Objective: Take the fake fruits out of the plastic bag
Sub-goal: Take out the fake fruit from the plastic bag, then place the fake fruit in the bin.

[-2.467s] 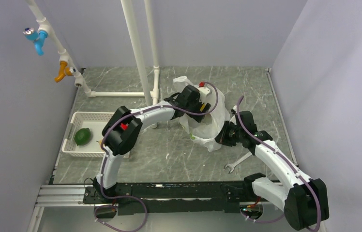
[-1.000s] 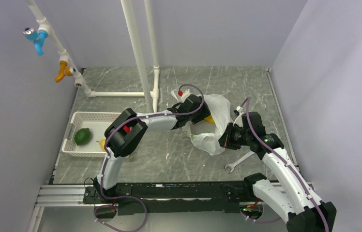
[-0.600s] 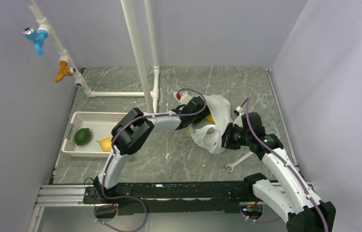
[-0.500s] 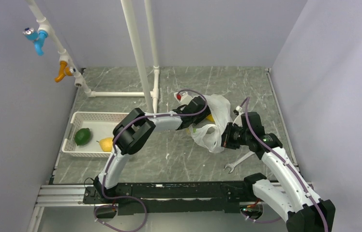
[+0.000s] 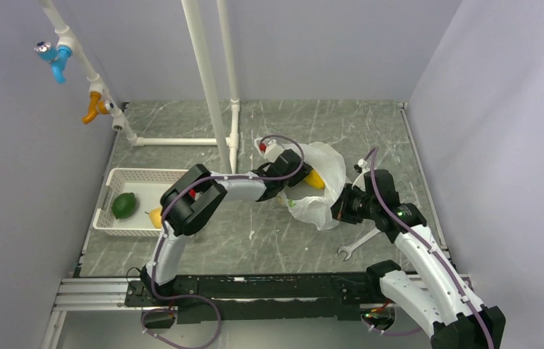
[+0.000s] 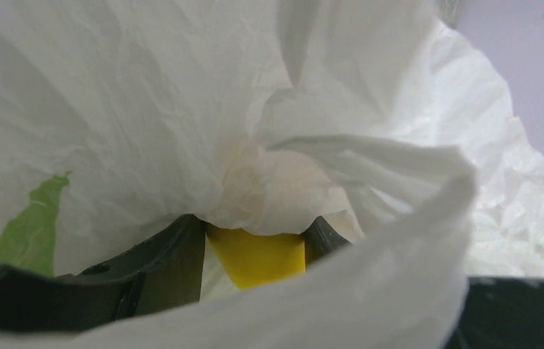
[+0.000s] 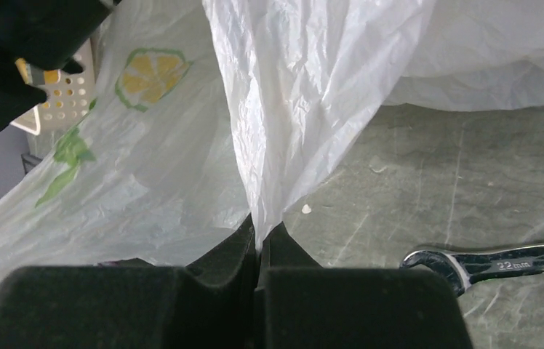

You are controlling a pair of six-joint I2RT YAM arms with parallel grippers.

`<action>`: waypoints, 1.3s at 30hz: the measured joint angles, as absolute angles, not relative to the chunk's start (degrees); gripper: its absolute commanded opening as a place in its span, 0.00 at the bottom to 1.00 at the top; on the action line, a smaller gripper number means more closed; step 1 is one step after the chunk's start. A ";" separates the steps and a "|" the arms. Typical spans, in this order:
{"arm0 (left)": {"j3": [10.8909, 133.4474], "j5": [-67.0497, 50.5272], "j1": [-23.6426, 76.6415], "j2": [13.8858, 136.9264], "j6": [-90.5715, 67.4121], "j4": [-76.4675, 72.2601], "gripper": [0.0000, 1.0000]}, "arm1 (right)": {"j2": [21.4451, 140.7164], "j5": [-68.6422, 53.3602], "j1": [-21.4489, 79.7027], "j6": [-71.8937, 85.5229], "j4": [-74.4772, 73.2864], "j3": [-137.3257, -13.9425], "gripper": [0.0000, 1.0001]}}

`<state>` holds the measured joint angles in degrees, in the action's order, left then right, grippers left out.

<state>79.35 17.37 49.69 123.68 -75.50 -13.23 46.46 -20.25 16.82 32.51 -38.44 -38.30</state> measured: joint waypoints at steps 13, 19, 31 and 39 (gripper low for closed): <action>62.61 1.06 44.62 105.51 -76.38 -22.33 0.22 | 45.45 -14.35 16.82 33.26 -34.57 -34.11 0.00; 57.30 -12.71 42.59 105.21 -78.76 -30.02 0.20 | 46.63 -13.08 16.82 33.17 -32.45 -33.56 0.00; 49.06 -28.01 42.41 86.39 -67.46 -24.93 0.17 | 46.63 -7.73 16.82 32.93 -30.55 -33.52 0.00; 48.73 -13.19 42.50 60.82 -48.60 4.95 0.18 | 46.09 -6.20 16.82 32.56 -30.17 -33.52 0.00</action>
